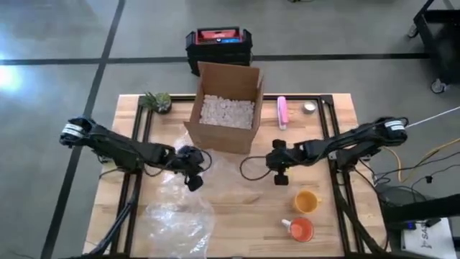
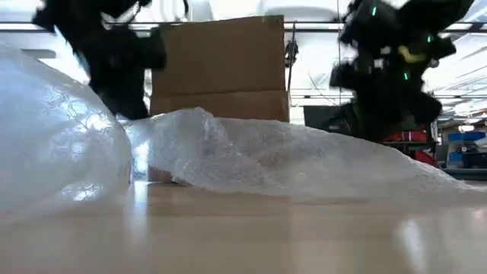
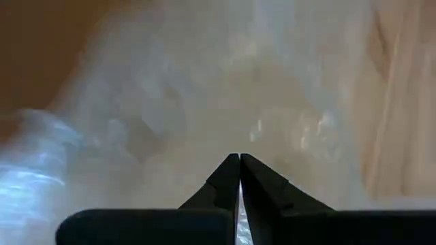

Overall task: Wrap mug
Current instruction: Prepare the top transparent bubble wrap

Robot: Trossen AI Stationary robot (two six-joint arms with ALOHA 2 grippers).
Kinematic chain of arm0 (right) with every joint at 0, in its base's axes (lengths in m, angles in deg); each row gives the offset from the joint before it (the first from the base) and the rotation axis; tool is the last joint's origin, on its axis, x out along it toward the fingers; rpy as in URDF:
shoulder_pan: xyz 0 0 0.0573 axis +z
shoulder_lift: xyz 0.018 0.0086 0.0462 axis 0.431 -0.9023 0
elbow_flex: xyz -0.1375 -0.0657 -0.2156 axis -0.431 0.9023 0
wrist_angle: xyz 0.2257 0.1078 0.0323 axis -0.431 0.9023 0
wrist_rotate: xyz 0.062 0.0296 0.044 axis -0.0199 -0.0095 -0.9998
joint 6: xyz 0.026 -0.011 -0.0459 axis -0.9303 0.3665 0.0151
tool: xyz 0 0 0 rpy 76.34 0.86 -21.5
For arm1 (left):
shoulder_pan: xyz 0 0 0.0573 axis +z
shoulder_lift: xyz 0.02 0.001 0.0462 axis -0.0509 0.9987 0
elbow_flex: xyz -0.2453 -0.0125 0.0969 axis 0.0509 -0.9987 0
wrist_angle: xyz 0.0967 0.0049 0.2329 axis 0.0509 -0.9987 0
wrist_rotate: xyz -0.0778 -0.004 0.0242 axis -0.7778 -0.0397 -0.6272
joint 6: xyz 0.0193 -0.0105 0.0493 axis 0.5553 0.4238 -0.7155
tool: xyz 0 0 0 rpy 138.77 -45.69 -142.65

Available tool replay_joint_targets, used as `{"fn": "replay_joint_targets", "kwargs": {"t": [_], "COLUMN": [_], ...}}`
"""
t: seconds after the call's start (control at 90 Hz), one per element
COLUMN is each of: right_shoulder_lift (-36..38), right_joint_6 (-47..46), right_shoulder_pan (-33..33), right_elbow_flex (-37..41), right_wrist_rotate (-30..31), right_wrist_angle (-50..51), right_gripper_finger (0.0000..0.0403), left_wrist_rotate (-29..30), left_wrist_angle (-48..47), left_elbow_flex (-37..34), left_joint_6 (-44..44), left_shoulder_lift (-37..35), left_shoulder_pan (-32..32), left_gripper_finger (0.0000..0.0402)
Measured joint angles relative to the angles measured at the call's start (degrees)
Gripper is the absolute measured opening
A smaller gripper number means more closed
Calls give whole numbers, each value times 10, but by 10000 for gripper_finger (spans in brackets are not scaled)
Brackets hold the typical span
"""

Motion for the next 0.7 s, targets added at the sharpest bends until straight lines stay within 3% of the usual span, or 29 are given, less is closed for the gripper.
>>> {"fn": "replay_joint_targets", "kwargs": {"t": [0.144,0.278,0.356,0.5,0.633,0.7], "right_shoulder_lift": [-21,-7,5,35,76,102], "right_joint_6": [-2,-2,-2,2,-9,-10], "right_shoulder_pan": [7,8,8,4,4,7], "right_elbow_flex": [0,-1,-1,-3,-9,-10], "right_wrist_rotate": [3,16,46,77,77,73], "right_wrist_angle": [35,90,100,112,136,142], "right_gripper_finger": [0,0,0,0,0,0], "left_wrist_rotate": [-56,-81,-40,91,126,149], "left_wrist_angle": [-13,-119,-225,-342,-335,-272], "left_elbow_flex": [-6,23,49,112,164,183], "left_joint_6": [50,66,63,57,25,8], "left_shoulder_lift": [45,58,50,24,-3,-17], "left_shoulder_pan": [-48,-81,-83,-80,-78,-78], "left_gripper_finger": [0,0,0,0,0,1]}}
